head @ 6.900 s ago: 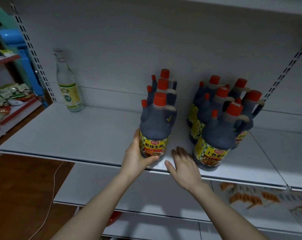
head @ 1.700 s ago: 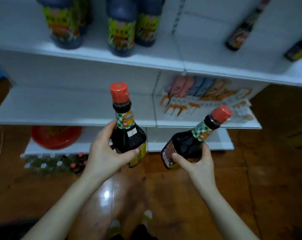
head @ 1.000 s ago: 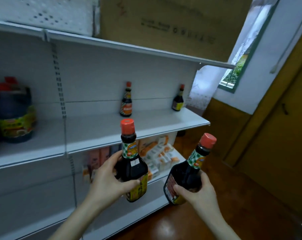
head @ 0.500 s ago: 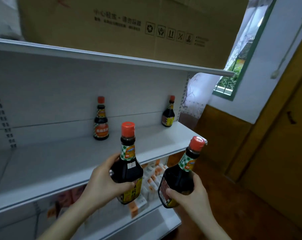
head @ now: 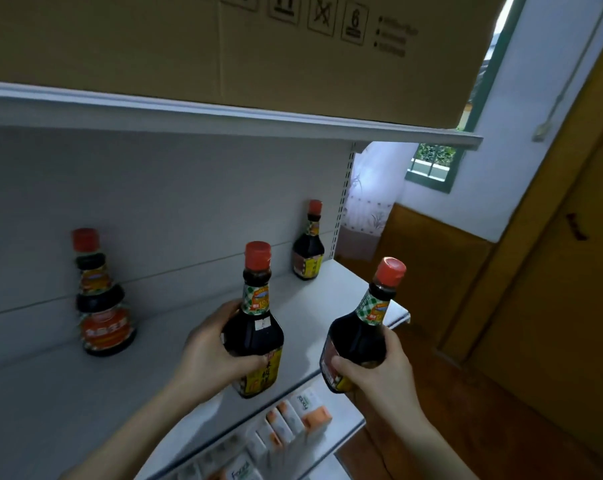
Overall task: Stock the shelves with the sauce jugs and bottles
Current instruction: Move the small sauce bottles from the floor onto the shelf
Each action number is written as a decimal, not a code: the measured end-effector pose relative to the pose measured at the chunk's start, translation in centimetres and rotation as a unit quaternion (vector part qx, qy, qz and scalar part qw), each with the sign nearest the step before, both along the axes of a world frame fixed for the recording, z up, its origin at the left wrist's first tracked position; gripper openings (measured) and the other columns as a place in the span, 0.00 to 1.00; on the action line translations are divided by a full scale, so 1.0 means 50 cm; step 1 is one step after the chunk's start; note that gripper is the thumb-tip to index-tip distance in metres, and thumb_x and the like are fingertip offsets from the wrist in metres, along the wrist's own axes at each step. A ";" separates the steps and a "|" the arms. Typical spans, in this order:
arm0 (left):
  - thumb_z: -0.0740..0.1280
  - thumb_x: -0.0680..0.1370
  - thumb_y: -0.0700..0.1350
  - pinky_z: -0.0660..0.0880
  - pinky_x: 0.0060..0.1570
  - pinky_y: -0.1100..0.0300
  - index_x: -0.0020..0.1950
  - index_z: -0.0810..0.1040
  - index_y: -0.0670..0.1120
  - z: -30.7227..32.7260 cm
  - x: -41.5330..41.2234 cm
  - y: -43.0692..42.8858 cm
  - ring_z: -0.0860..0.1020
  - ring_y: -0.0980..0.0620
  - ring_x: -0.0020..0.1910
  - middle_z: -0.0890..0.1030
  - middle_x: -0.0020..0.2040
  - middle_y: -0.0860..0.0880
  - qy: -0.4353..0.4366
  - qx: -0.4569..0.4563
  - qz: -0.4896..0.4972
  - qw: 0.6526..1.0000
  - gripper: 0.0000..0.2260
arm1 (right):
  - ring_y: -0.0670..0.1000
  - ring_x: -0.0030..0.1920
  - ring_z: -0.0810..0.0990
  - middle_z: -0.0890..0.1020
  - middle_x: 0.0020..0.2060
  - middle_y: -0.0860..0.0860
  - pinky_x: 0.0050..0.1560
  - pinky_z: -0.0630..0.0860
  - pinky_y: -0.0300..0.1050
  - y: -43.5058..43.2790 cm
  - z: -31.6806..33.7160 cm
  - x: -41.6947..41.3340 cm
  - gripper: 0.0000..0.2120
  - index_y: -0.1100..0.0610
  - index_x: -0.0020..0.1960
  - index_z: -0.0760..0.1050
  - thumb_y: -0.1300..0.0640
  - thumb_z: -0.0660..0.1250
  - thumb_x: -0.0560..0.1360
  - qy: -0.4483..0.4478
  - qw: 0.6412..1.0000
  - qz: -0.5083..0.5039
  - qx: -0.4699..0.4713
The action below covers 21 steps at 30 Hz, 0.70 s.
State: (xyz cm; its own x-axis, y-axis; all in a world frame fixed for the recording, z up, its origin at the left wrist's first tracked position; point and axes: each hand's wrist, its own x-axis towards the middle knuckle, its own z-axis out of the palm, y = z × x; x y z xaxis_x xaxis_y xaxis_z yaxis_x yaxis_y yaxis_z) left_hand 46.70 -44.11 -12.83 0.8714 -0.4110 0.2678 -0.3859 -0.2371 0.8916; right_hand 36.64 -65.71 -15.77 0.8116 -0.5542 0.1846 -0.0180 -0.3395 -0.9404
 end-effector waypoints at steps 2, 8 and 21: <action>0.74 0.54 0.52 0.71 0.38 0.74 0.48 0.68 0.66 -0.011 0.033 -0.036 0.71 0.79 0.45 0.78 0.43 0.67 0.014 0.002 0.010 1.000 0.27 | 0.36 0.49 0.75 0.75 0.49 0.38 0.40 0.73 0.30 -0.039 -0.009 0.049 0.32 0.49 0.61 0.67 0.58 0.78 0.62 0.010 1.000 0.014 -0.003; 0.71 0.51 0.55 0.70 0.40 0.74 0.48 0.70 0.66 -0.058 0.110 -0.139 0.73 0.77 0.44 0.78 0.43 0.69 0.052 -0.008 0.075 0.996 0.26 | 0.46 0.49 0.76 0.76 0.48 0.41 0.44 0.71 0.34 -0.157 -0.036 0.200 0.35 0.51 0.64 0.66 0.58 0.78 0.62 0.036 0.996 0.083 -0.020; 0.71 0.56 0.57 0.71 0.47 0.77 0.54 0.69 0.74 -0.102 0.157 -0.244 0.72 0.75 0.52 0.73 0.52 0.76 0.052 -0.010 0.166 0.985 0.28 | 0.50 0.54 0.78 0.77 0.50 0.42 0.54 0.77 0.49 -0.247 -0.093 0.381 0.38 0.45 0.67 0.64 0.51 0.78 0.62 0.071 0.976 0.205 -0.024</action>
